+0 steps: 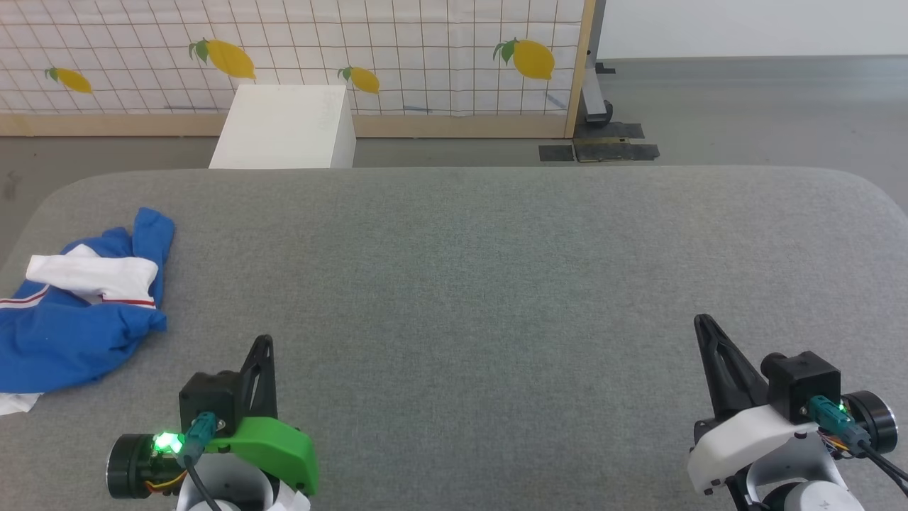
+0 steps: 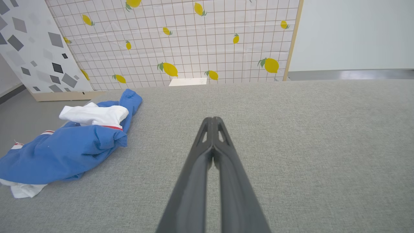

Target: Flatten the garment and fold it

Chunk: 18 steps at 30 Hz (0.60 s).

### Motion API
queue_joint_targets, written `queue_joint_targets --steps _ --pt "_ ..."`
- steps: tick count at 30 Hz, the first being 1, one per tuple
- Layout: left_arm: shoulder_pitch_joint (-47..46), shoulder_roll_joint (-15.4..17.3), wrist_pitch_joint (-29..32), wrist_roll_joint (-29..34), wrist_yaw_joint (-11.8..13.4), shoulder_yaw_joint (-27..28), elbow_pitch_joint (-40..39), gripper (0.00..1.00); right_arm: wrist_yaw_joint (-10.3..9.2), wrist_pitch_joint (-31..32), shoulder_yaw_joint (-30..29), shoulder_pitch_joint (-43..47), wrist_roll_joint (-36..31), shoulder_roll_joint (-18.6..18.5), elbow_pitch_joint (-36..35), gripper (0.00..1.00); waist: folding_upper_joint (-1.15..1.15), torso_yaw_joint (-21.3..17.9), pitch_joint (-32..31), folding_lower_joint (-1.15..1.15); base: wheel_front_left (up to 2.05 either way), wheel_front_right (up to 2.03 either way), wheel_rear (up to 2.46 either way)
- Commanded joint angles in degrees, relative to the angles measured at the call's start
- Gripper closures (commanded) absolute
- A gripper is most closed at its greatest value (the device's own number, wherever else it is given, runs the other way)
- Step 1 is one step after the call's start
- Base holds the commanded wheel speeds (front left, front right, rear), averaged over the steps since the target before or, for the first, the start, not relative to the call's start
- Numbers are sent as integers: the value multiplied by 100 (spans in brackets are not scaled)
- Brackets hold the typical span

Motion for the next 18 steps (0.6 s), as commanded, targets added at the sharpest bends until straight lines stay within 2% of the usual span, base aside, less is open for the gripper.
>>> queue_joint_targets --steps 1,18 --pt "-103 -26 8 74 39 7 18 100 -10 1 8 -97 -38 12 10 100 0 0 0 0 0 0 0" --pt "-103 -26 8 74 39 7 18 100 -10 1 8 -97 -38 12 10 100 0 0 0 0 0 0 0"
